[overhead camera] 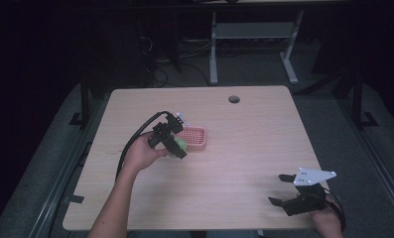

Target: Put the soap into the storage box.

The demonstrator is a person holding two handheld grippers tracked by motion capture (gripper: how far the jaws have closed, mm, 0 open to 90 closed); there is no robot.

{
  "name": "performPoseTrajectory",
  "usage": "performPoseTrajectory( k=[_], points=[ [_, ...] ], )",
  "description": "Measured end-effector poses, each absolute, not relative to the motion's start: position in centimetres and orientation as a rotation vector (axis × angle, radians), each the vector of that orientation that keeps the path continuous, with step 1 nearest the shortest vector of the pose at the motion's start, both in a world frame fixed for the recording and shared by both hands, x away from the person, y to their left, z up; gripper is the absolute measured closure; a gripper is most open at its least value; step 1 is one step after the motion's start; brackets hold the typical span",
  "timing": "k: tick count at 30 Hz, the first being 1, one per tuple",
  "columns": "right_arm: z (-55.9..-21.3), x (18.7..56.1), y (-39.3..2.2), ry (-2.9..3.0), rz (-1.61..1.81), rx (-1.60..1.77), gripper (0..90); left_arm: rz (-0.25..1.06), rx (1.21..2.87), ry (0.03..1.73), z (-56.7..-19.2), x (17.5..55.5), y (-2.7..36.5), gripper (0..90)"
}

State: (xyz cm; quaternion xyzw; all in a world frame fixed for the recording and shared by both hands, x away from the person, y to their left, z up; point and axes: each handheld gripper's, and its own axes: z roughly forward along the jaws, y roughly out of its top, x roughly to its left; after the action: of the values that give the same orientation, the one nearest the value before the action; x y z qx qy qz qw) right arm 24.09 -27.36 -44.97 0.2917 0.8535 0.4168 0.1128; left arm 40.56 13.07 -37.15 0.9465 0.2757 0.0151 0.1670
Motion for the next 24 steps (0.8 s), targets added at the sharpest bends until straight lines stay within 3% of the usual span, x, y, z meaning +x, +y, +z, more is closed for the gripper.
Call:
performPoseTrajectory(
  k=[24],
  points=[
    [-44.9,24.0,-27.6,2.496,1.232,0.855,13.8,0.035,2.736,0.868,-37.3,45.5,10.4,26.5]
  ],
)
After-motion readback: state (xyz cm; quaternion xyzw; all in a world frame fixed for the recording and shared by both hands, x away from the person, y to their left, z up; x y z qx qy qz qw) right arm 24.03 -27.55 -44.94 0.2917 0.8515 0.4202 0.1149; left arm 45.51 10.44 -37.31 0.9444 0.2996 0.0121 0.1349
